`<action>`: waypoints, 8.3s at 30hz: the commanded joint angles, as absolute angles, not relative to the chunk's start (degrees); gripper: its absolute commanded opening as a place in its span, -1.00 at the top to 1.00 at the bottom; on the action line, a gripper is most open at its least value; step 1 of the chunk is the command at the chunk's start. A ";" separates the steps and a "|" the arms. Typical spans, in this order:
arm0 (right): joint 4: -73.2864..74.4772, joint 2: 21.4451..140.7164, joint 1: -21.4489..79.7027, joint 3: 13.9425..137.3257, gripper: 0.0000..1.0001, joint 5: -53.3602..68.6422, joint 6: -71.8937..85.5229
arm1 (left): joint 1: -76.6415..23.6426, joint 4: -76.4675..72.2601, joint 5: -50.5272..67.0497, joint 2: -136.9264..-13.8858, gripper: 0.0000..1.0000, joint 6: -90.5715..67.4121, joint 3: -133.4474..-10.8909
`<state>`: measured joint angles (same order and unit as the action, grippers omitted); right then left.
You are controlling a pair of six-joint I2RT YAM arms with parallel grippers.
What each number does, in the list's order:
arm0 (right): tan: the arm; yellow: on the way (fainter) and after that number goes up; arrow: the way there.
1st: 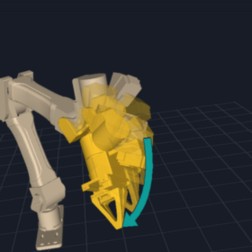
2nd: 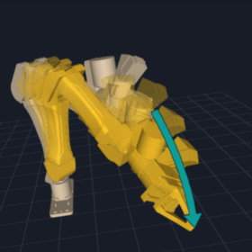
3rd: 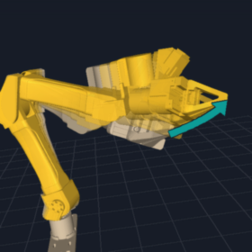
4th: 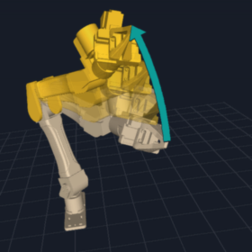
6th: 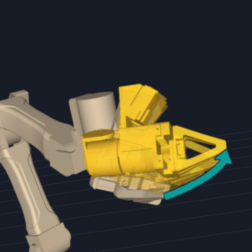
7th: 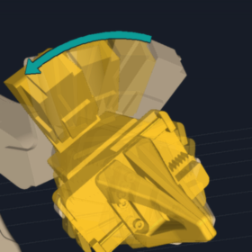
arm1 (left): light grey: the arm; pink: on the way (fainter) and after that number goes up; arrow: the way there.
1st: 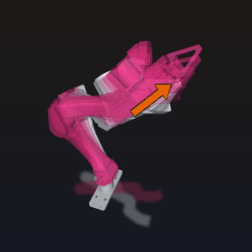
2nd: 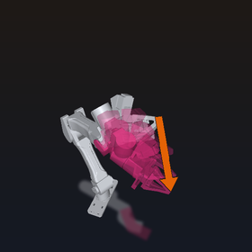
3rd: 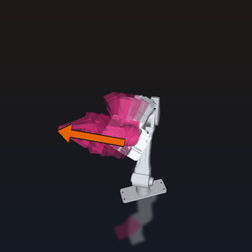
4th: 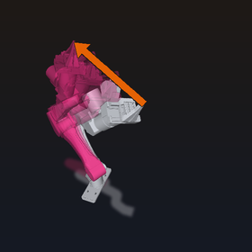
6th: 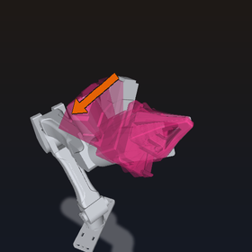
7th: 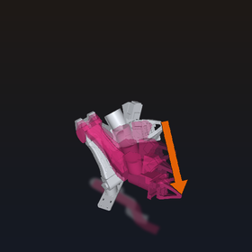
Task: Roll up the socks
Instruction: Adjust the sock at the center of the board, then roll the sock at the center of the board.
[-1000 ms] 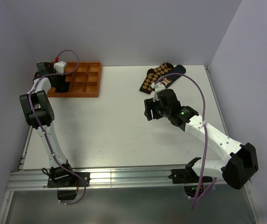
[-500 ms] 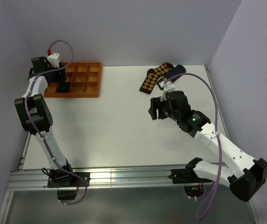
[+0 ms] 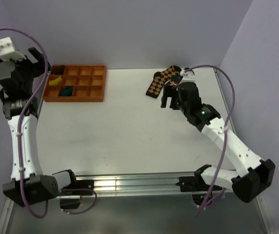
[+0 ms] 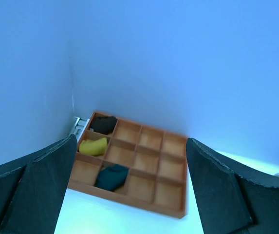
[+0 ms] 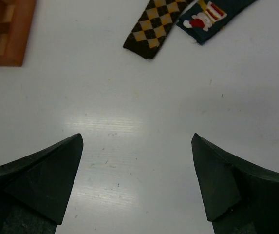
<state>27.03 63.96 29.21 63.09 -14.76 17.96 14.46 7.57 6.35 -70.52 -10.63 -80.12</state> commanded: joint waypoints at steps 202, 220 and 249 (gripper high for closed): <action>15.30 106.61 63.11 61.70 0.71 -25.40 5.71 | -11.07 19.60 -1.85 -36.83 -0.91 -29.62 -37.53; -4.81 96.25 49.94 47.21 1.00 7.01 20.38 | -11.69 16.88 6.15 -39.28 -0.92 -35.41 -36.74; -34.63 108.98 28.48 35.68 1.00 44.20 51.24 | -37.61 5.62 -11.85 -62.13 -0.60 -53.87 -34.01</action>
<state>-31.31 106.83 29.56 37.30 42.00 48.51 -35.73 7.94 -7.03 -61.14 -51.07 -31.53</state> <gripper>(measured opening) 0.128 0.803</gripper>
